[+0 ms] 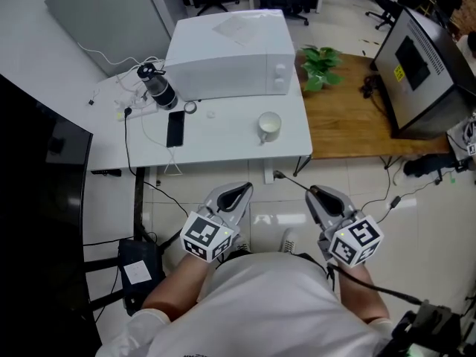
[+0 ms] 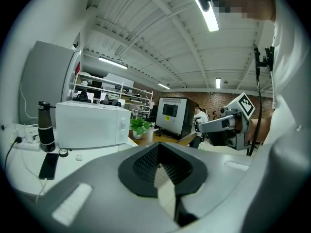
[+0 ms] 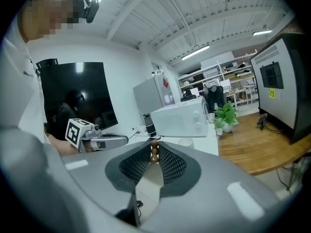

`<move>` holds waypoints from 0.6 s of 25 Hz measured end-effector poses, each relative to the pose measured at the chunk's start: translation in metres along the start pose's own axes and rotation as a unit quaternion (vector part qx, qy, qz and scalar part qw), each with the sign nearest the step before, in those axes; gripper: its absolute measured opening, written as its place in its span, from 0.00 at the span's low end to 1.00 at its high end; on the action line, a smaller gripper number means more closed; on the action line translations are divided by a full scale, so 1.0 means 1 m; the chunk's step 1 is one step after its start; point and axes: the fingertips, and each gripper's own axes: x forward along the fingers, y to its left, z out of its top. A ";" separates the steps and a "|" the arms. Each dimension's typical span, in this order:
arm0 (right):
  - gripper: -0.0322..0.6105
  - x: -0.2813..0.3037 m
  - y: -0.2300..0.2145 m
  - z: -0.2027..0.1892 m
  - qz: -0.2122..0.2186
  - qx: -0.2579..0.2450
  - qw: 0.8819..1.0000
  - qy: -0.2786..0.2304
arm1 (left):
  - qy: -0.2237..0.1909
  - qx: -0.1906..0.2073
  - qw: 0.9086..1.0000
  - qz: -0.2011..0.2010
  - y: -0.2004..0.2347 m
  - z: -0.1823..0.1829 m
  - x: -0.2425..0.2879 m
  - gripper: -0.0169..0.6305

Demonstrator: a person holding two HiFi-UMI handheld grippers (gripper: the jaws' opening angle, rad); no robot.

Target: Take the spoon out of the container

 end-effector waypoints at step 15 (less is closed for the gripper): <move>0.14 0.005 0.007 0.001 0.004 -0.004 1.000 0.001 | -0.003 -0.003 1.000 0.001 0.000 -0.001 -0.004 0.03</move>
